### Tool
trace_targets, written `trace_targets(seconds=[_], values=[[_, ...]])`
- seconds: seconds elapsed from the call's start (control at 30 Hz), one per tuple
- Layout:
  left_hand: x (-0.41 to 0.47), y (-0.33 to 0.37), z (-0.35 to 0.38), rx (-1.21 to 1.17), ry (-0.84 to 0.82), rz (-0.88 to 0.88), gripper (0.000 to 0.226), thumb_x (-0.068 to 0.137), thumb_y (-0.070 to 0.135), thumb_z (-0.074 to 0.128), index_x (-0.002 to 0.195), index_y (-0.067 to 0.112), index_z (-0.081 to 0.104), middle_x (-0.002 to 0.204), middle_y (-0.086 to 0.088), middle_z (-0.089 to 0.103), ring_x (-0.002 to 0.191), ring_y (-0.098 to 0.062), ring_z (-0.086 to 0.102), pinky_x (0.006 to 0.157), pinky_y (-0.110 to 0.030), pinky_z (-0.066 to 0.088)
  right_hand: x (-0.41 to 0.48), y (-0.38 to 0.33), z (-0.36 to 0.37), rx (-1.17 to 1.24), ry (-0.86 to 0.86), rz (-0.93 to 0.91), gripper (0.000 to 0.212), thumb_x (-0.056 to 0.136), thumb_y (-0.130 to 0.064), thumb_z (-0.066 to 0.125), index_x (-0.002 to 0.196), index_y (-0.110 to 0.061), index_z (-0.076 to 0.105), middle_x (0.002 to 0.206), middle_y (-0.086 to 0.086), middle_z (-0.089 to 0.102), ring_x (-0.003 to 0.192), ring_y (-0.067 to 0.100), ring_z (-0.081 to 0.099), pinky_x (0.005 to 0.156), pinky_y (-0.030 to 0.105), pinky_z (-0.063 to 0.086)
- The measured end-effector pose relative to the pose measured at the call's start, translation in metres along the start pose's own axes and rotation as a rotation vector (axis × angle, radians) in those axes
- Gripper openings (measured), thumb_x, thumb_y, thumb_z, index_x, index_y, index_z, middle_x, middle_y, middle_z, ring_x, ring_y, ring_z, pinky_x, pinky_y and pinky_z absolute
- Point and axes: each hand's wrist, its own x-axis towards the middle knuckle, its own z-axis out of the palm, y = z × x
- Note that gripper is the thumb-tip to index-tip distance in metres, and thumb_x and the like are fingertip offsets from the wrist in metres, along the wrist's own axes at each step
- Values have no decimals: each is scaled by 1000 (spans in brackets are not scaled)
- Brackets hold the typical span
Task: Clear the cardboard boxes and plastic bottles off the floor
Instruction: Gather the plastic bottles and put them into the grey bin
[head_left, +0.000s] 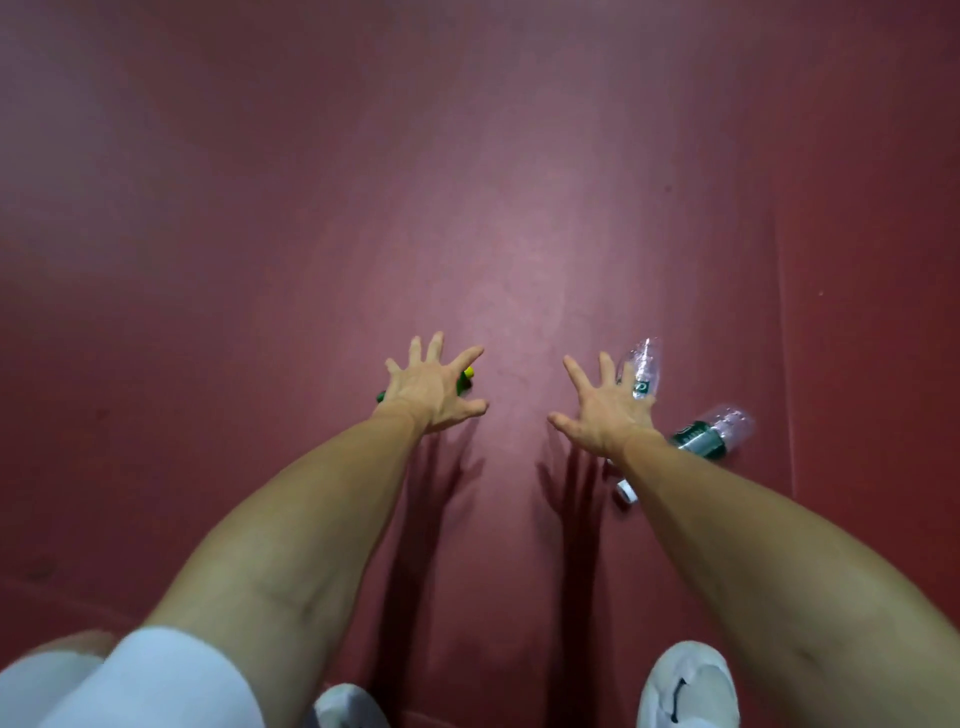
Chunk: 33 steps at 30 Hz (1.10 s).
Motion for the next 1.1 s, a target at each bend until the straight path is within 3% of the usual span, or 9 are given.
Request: trace_targets(seconds=[0.17,0.3,0.47,0.6,0.8,0.97,1.1], values=[[40,-15,52,94,28,-16,82,84,71,52,153,51,14,165,-11,10,152,-39,-4,114,-70,4,37,13,46,-21,15,18,90,92,-67,50,158,-41,-6,165,8,-18,151,42,-10,110,69,27],[55,-23,65,82,-6,-48,84,83,73,54,153,54,11,166,-10,6,151,-40,-8,111,-74,3,57,28,52,-45,49,39,93,90,-70,51,158,-38,-4,162,9,-29,150,42,-18,107,73,25],[59,-28,80,59,-24,-65,79,82,72,55,150,57,18,164,-8,10,146,-34,18,110,-62,25,67,33,53,35,79,133,96,86,-74,52,158,-39,-1,162,7,-28,150,42,-17,108,71,29],[64,-17,86,-14,-38,17,76,86,56,59,152,53,21,161,-7,15,139,-33,29,108,-49,32,69,47,64,78,104,227,96,86,-75,52,159,-38,2,162,5,-30,149,42,-21,110,67,29],[74,30,90,-94,-31,159,78,88,34,61,153,52,20,149,-5,32,132,-32,41,99,-44,46,63,67,72,174,72,204,90,91,-68,51,160,-35,3,162,3,-30,152,35,-12,112,55,35],[84,67,89,-83,-19,187,77,88,39,64,152,51,24,145,-7,38,130,-32,45,98,-42,45,52,80,86,185,92,140,85,93,-67,48,159,-36,4,164,2,-25,154,31,-4,115,56,32],[85,91,91,-116,-5,172,76,87,44,66,151,50,27,136,-10,38,124,-33,50,97,-43,46,39,90,90,200,124,52,78,94,-69,42,159,-37,11,167,2,-12,150,30,14,115,57,26]])
